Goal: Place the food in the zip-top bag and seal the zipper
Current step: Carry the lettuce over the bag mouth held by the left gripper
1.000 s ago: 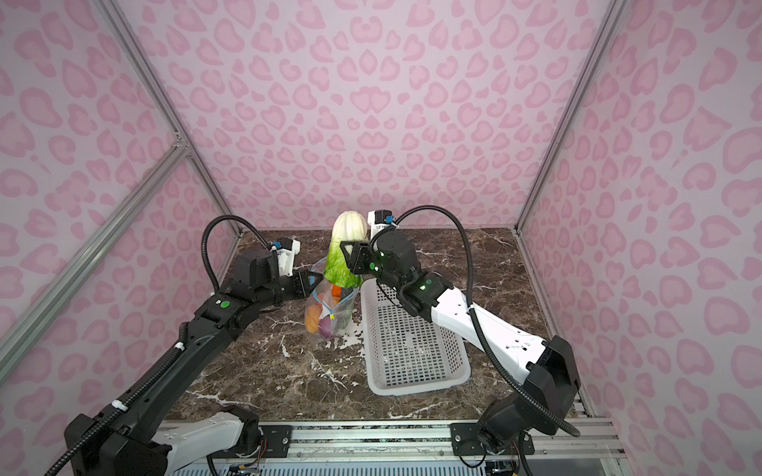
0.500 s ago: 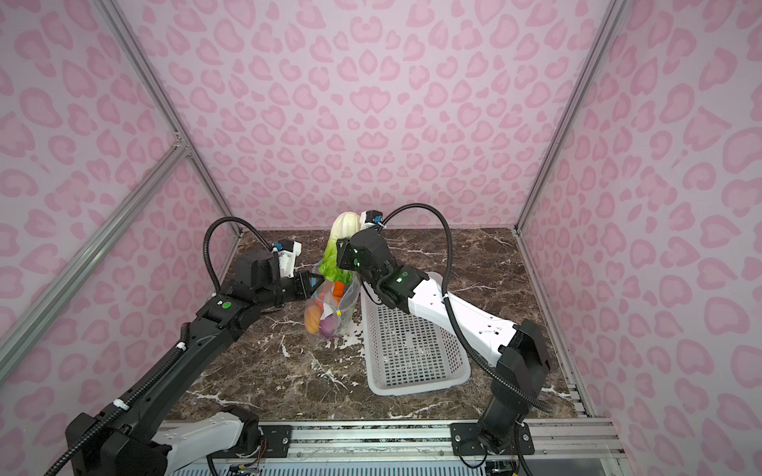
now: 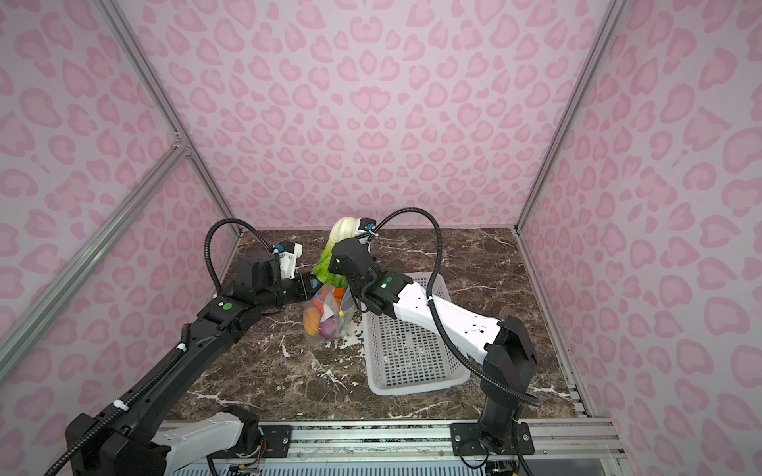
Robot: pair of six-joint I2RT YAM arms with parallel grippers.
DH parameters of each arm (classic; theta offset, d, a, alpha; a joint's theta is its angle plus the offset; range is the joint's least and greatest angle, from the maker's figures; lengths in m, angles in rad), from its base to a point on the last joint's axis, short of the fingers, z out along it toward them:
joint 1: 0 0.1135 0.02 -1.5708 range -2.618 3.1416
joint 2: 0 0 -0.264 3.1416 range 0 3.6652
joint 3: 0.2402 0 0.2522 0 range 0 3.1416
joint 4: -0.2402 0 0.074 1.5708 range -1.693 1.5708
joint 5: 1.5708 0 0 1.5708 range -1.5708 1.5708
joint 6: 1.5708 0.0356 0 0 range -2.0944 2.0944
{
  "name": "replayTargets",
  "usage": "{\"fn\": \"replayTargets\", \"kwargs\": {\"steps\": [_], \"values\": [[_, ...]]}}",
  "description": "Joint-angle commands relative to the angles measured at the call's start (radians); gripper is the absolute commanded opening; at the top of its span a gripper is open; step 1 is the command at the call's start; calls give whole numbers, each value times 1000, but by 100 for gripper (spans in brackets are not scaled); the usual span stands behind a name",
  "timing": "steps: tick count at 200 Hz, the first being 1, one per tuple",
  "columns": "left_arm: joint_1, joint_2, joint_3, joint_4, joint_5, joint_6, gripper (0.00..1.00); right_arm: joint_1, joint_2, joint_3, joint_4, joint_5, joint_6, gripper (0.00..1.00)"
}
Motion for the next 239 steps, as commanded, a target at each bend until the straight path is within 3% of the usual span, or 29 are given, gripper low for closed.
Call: {"fn": "replayTargets", "kwargs": {"steps": [1, 94, 163, 182, 210, 239], "values": [[0, -10, 7, 53, 11, 5, 3, 20, -13, -75, 91, 98, -59, 0], [28, -9, 17, 35, -5, 18, 3, 22, -109, -239, 218, 193, -158, 0], [32, -4, 13, 45, 13, 10, 3, 46, -62, -237, 234, 143, -139, 0], [31, 0, 9, 55, 27, 3, 3, 69, -25, -146, 131, 200, -78, 0], [32, 3, 11, 57, 41, -3, 3, 124, 59, 6, 23, 272, -150, 0], [33, -11, 10, 56, 31, -3, 3, 147, 52, -117, 171, 291, -206, 0]]}}
